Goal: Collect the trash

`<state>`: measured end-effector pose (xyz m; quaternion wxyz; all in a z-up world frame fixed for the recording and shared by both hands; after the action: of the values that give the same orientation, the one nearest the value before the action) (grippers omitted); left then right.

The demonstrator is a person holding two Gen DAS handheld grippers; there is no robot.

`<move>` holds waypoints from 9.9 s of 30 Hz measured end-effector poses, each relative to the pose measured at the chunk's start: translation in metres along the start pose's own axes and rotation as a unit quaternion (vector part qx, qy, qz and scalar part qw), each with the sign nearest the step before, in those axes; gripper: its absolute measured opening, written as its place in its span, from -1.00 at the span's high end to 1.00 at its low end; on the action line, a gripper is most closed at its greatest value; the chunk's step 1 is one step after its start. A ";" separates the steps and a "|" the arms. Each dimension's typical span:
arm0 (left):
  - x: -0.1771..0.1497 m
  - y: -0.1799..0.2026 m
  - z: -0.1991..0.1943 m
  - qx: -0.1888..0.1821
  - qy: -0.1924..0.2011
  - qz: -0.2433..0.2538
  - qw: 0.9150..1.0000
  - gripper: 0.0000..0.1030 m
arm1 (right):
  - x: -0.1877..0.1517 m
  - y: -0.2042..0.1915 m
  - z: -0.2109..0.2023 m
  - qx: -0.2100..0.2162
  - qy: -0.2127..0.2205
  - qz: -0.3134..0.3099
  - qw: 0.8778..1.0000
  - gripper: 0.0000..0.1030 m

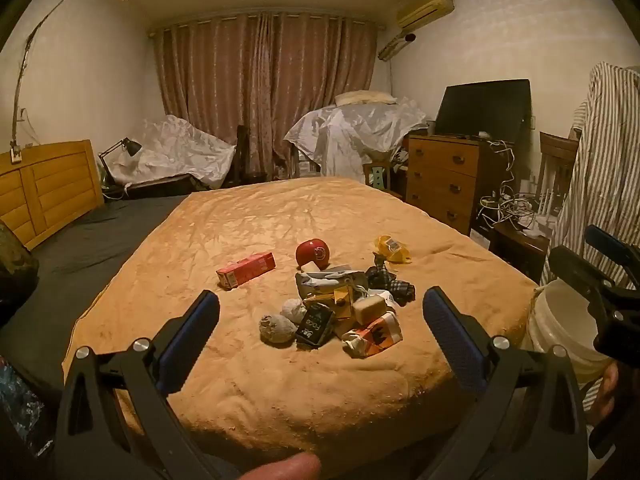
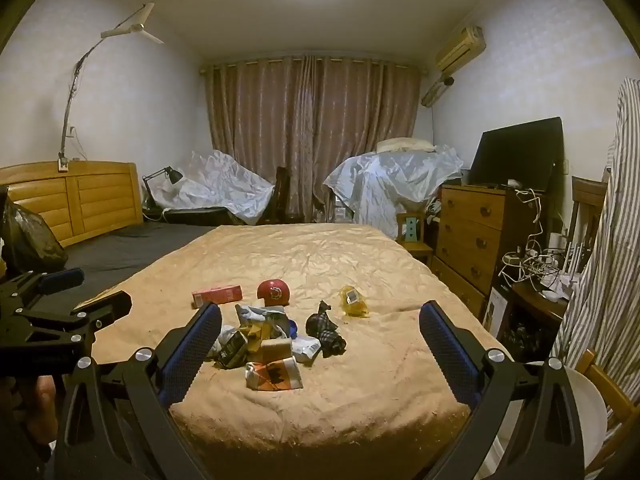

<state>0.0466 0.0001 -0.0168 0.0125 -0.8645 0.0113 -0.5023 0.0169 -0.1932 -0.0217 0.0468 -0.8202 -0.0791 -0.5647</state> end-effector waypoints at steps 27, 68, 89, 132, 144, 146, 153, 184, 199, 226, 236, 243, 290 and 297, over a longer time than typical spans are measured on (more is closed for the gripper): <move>-0.002 -0.008 0.008 -0.005 -0.010 -0.010 1.000 -0.91 | 0.000 -0.001 -0.001 -0.002 -0.001 -0.004 1.000 -0.93; -0.007 -0.009 0.013 -0.005 -0.024 -0.005 1.000 -0.91 | -0.002 -0.004 0.002 -0.002 -0.003 -0.007 1.000 -0.93; -0.009 -0.011 0.014 -0.004 -0.025 -0.006 1.000 -0.91 | -0.001 -0.006 0.004 -0.002 -0.006 -0.008 1.000 -0.93; -0.072 -0.103 0.284 -0.072 -0.265 -0.127 0.953 -0.67 | -0.093 0.009 0.263 0.137 -0.233 0.036 0.962 -0.51; -0.071 -0.100 0.298 -0.061 -0.255 -0.117 0.958 -0.12 | -0.042 0.031 0.416 0.128 -0.297 0.005 0.946 -0.20; -0.072 -0.099 0.300 -0.060 -0.255 -0.117 0.958 -0.14 | -0.042 0.025 0.437 0.123 -0.308 0.000 0.943 -0.20; -0.070 -0.100 0.303 -0.055 -0.255 -0.116 0.958 -0.12 | -0.059 0.011 0.484 0.105 -0.356 -0.026 0.928 0.07; 0.013 -0.029 0.092 -0.001 -0.018 -0.037 0.999 0.08 | -0.014 -0.036 0.157 0.068 -0.062 -0.011 0.996 0.28; 0.017 -0.016 0.070 0.002 0.008 -0.027 1.000 0.08 | -0.011 -0.041 0.090 0.053 -0.037 -0.009 0.998 0.27; 0.038 0.176 0.099 -0.178 -0.032 0.075 0.981 0.08 | -0.011 0.202 -0.007 -0.098 -0.081 0.086 0.988 0.27; 0.024 0.309 0.112 -0.288 -0.094 0.146 0.942 0.06 | -0.069 0.363 -0.029 -0.146 -0.188 0.157 0.958 0.27; -0.004 0.373 0.142 -0.328 -0.174 0.194 0.908 0.06 | -0.115 0.422 0.000 -0.116 -0.284 0.202 0.930 0.27; -0.045 0.078 0.226 -0.147 -0.249 0.030 0.957 -0.57 | -0.102 0.144 0.137 0.127 -0.271 0.103 0.949 -0.08; -0.069 -0.025 0.235 -0.090 -0.266 -0.050 0.958 -0.57 | -0.109 0.033 0.221 0.206 -0.310 0.067 0.926 0.20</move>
<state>0.2171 0.0300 -0.1925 -0.0882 -0.9640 0.0093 -0.2507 0.1875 -0.1970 -0.2024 0.2254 -0.9300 -0.1495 -0.2488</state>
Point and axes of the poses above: each gripper's, at about its wrist camera, not at the fingertips, and z roughly the way its jaws point, y to its right, x to its top, the point moved 5 cm from there along z, roughly the way its jaws point, and after that the axes turned 10 degrees about -y, right-handed, at the moved point
